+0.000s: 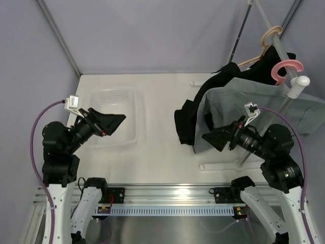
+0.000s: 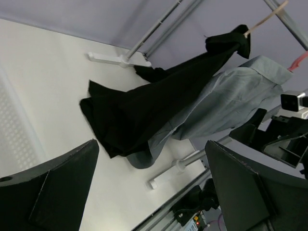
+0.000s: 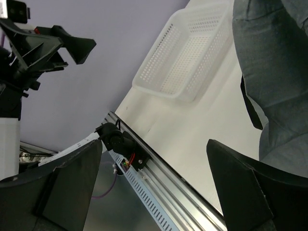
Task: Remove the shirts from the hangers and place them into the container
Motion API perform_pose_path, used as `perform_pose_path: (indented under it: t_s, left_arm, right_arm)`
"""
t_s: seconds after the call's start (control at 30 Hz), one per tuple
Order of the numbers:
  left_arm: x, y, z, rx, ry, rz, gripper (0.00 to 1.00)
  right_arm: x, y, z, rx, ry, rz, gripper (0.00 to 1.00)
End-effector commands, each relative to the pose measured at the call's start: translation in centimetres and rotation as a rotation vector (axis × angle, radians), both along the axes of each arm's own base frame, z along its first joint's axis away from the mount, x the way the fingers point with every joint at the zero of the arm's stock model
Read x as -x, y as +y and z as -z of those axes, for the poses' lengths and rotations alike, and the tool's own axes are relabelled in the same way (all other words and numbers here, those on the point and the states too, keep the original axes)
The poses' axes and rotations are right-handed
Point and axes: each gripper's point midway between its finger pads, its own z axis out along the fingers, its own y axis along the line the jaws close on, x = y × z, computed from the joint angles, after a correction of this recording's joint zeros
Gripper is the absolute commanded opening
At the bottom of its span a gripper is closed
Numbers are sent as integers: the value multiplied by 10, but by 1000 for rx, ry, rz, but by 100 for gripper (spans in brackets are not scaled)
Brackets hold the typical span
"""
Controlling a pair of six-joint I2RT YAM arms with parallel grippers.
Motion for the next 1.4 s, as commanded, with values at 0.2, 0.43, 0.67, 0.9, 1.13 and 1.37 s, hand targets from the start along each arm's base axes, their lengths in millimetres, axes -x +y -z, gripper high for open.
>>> perform_pose_path:
  t_s: [0.2, 0.43, 0.67, 0.9, 1.13, 1.37]
  left_arm:
    - [-42, -40, -65, -43, -162, 240, 99]
    - [-71, -132, -90, -131, -208, 375, 94]
    - [-79, -206, -111, -143, -386, 512, 92]
    - [-73, -250, -118, -168, -670, 598, 92]
    - [-57, -276, -112, -144, -756, 696, 82]
    - [-34, -302, -106, -140, -812, 817, 73]
  right_arm:
    - [31, 7, 20, -17, 39, -121, 100]
    - [11, 5, 83, 54, 182, -64, 95]
    - [-16, 27, 154, 16, 319, -80, 92]
    - [-15, 53, 179, 56, 354, -126, 91]
    - [-14, 56, 191, 84, 365, -118, 91]
    - [-10, 57, 195, 89, 373, -114, 91]
